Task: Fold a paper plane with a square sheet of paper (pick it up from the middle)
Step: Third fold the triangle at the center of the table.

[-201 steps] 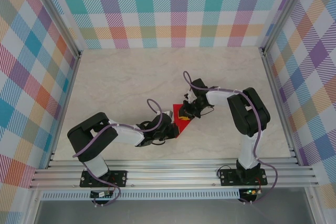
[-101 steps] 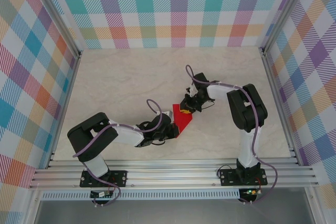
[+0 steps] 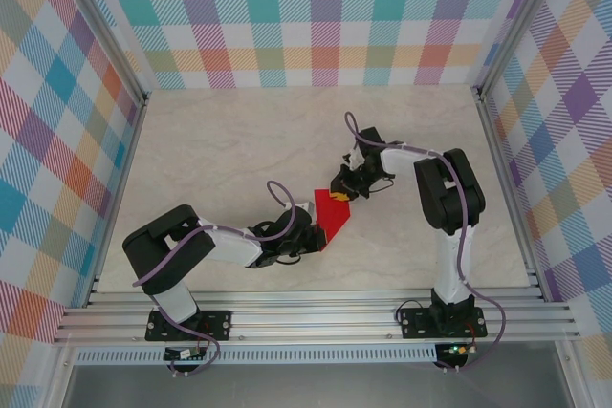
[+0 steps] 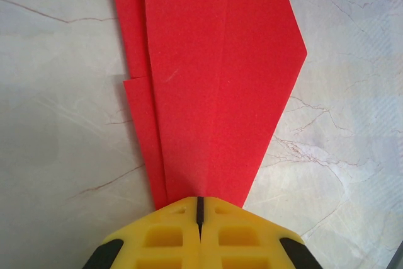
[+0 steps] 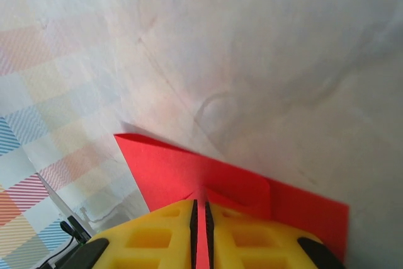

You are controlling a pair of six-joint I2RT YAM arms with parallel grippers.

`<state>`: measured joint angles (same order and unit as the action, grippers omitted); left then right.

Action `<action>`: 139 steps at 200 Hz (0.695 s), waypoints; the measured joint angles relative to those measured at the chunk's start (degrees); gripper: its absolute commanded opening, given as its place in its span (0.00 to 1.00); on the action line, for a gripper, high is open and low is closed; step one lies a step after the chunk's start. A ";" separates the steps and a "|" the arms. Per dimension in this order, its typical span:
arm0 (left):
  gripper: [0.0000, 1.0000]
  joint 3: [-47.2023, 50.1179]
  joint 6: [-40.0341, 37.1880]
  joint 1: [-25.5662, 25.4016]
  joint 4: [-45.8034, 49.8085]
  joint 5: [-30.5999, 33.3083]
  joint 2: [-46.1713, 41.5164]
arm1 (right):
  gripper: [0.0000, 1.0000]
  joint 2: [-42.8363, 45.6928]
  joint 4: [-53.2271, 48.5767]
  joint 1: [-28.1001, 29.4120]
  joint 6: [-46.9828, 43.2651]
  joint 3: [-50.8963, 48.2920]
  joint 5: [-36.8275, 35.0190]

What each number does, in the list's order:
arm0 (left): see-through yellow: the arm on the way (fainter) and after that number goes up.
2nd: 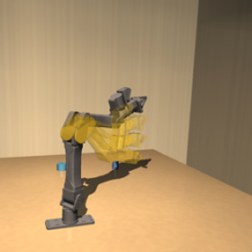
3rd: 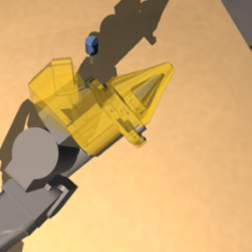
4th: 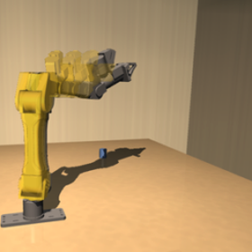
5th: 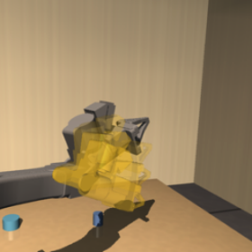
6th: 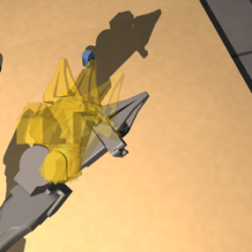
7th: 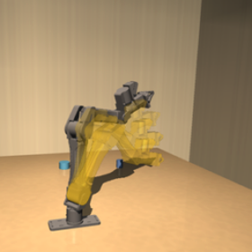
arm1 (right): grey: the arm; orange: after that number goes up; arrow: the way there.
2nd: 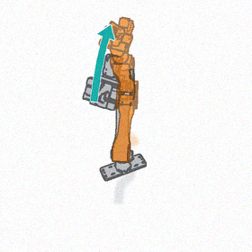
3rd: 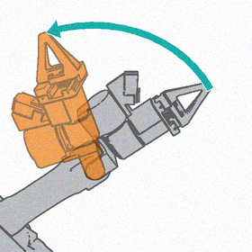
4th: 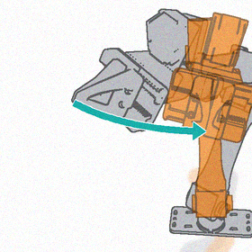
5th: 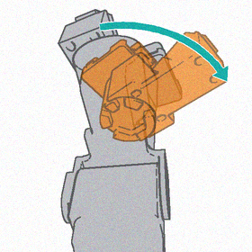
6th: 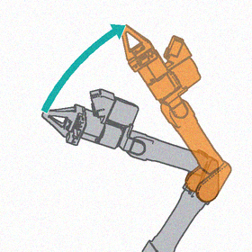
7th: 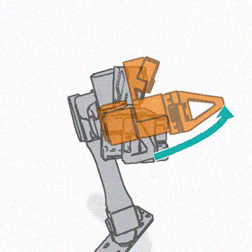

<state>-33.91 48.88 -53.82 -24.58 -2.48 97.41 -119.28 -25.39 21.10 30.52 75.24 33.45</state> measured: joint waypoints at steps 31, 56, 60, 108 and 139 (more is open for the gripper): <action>0.01 0.02 0.00 0.00 -0.02 0.00 -0.02 | 0.15 -1.05 -1.03 -0.50 -0.26 1.53 0.42; 0.01 0.02 0.00 0.00 0.00 0.00 0.00 | 0.15 -1.77 -2.49 -0.50 -1.03 2.82 0.61; 0.01 0.02 0.00 0.00 -0.02 0.02 0.00 | 0.15 -1.81 -2.62 -0.52 -1.09 2.95 0.63; 0.01 0.02 0.00 0.00 -0.02 0.00 0.00 | 0.16 -2.19 1.27 -2.45 -2.36 3.98 -2.08; 0.01 0.00 -0.02 0.00 -0.02 0.00 0.00 | 0.17 -2.27 4.46 -5.05 -2.97 4.37 -4.52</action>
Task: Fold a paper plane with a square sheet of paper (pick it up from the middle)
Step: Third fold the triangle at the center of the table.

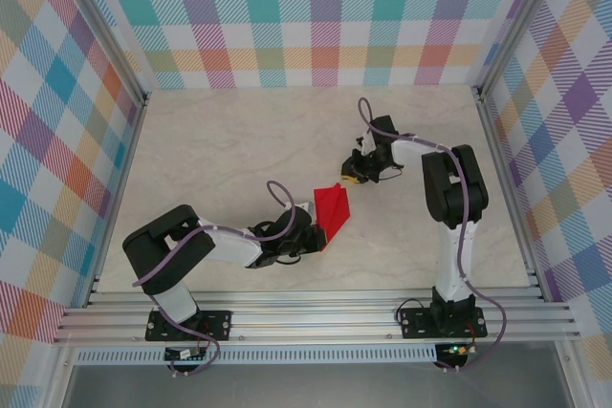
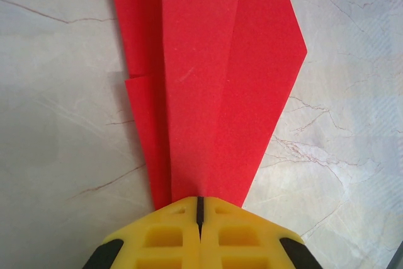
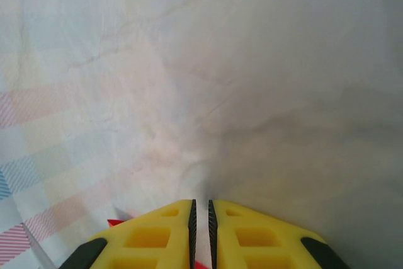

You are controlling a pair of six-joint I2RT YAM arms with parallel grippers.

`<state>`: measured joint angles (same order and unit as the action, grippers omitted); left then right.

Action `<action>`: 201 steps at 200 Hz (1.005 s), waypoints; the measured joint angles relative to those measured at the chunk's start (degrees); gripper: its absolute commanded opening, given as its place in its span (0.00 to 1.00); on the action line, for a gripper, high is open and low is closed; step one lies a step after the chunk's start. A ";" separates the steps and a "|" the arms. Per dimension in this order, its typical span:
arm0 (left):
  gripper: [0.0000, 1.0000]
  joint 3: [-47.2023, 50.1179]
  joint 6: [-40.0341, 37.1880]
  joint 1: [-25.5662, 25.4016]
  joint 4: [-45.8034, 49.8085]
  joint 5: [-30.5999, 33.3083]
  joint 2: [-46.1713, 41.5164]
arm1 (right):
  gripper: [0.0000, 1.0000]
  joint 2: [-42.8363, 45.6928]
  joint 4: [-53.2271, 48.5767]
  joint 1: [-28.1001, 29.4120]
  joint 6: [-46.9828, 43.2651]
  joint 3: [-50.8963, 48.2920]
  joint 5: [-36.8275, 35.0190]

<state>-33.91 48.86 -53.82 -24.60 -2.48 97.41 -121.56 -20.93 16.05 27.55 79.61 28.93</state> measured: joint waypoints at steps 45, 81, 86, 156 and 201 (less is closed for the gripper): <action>0.01 -0.44 0.00 0.00 0.48 0.00 -0.02 | 0.19 0.92 0.35 -0.94 -1.31 0.07 -0.83; 0.01 -0.90 -0.02 0.00 1.14 0.02 -0.02 | 0.18 10.47 2.19 -0.20 -0.74 -6.60 3.52; 0.01 -0.92 -0.02 0.00 1.22 0.02 -0.02 | 0.17 11.67 2.54 0.11 -0.57 -7.54 4.28; 0.01 -1.66 -0.22 0.00 2.60 0.04 -0.22 | 0.15 12.66 7.34 9.99 2.23 -18.97 9.07; 0.10 -2.05 -0.50 0.02 8.39 -0.85 -3.19 | 0.14 10.05 8.41 9.55 2.60 -20.37 9.14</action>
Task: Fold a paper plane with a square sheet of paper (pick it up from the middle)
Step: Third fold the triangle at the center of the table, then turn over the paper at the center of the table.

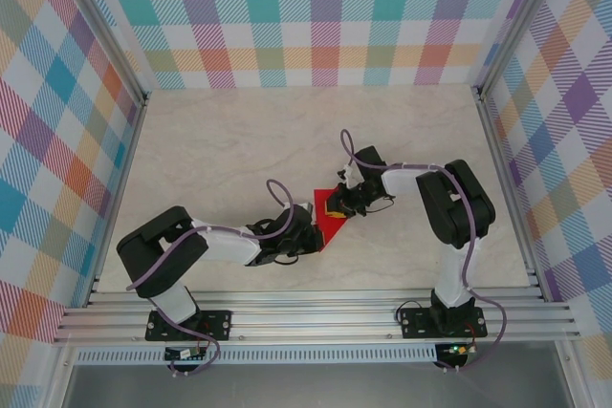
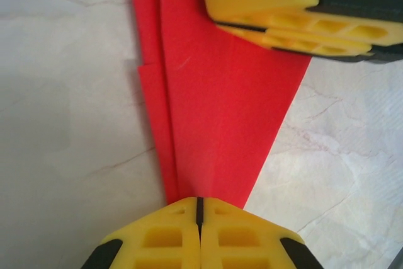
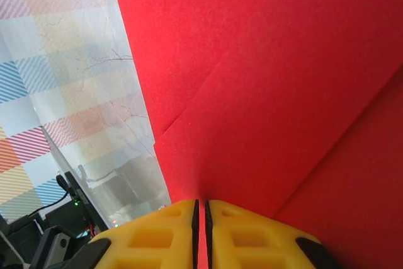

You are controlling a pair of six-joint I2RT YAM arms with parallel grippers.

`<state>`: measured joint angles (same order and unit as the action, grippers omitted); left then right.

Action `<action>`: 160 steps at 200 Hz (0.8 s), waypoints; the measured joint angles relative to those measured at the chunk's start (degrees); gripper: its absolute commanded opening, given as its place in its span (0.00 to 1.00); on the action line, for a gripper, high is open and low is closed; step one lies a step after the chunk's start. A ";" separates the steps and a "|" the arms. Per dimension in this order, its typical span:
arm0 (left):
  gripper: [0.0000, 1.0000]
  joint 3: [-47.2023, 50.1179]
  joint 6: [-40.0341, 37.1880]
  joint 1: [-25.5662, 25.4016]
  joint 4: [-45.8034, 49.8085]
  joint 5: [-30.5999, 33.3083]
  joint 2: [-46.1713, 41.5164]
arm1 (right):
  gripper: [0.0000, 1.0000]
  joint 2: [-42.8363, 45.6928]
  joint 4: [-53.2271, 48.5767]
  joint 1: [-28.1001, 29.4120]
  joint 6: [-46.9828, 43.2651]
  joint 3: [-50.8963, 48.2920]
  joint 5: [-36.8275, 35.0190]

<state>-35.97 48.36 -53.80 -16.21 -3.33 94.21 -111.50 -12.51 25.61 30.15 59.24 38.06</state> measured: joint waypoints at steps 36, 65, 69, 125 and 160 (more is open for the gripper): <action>0.15 -1.53 -0.96 0.85 10.93 -0.04 -6.08 | 0.14 0.02 -0.15 0.00 -0.22 0.02 -0.26; 0.15 -5.46 -2.32 2.69 11.76 -0.57 -6.73 | 0.13 0.02 -0.15 0.00 -0.17 0.02 -0.31; 0.15 -5.97 -2.40 2.89 11.52 -0.83 -6.45 | 0.13 0.02 -0.15 0.00 -0.17 0.02 -0.31; 0.12 -9.79 -3.19 3.32 8.55 -3.67 3.02 | 0.14 0.04 0.02 0.00 0.68 0.02 -0.28; 0.09 -9.81 -2.71 3.32 8.41 -3.32 5.62 | 0.16 0.39 -0.02 0.04 0.96 0.00 -0.94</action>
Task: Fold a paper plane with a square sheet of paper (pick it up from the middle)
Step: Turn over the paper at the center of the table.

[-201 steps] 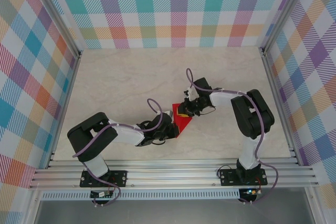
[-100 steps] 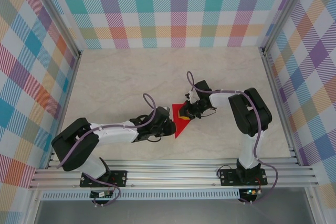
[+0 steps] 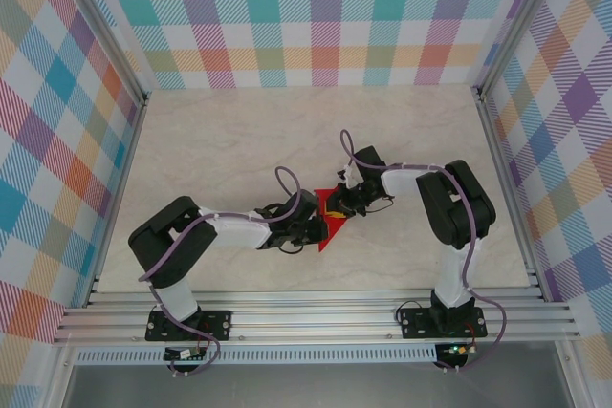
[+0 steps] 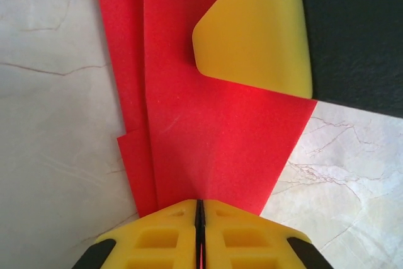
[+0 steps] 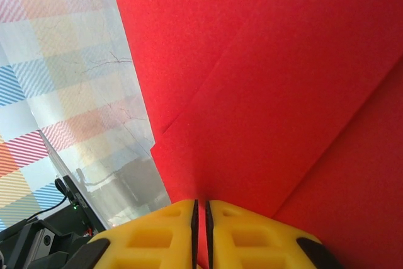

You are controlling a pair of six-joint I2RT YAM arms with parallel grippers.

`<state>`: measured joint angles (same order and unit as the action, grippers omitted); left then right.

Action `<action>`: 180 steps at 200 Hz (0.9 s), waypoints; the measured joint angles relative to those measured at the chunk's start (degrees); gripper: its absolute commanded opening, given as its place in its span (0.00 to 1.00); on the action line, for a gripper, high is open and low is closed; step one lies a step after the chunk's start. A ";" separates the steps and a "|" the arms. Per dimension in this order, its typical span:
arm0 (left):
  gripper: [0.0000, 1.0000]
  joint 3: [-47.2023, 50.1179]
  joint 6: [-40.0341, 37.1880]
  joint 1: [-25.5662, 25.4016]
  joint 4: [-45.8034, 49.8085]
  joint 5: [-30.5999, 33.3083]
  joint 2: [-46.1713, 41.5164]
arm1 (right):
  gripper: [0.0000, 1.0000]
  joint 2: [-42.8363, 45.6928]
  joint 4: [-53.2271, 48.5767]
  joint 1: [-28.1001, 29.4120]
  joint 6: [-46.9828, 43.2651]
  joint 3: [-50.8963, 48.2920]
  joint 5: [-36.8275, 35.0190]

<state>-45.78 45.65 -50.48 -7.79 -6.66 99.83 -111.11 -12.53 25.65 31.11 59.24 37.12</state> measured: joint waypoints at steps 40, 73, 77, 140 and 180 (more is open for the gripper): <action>0.09 2.71 1.44 0.00 -4.26 0.17 -0.63 | 0.35 3.06 -2.75 0.28 0.07 -0.07 -4.79; 0.11 4.04 1.64 0.00 -5.42 0.09 -1.68 | 0.49 11.63 -5.92 -0.28 0.87 -1.75 -11.15; 0.11 4.04 1.49 0.00 -5.27 0.09 -1.79 | 0.49 12.72 -6.08 -0.42 1.09 -2.14 -11.74; 0.12 3.13 0.13 0.00 -1.70 0.09 -2.73 | 0.56 16.24 -6.14 -1.07 4.72 -9.16 -12.94; 0.13 3.13 -0.24 0.02 -1.31 0.09 -2.86 | 0.56 15.52 -3.06 -1.07 6.25 -10.08 -9.88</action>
<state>-42.65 45.41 -50.46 -9.10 -6.57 96.97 -95.59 -15.59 24.58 37.36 49.17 27.24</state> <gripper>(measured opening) 0.125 0.562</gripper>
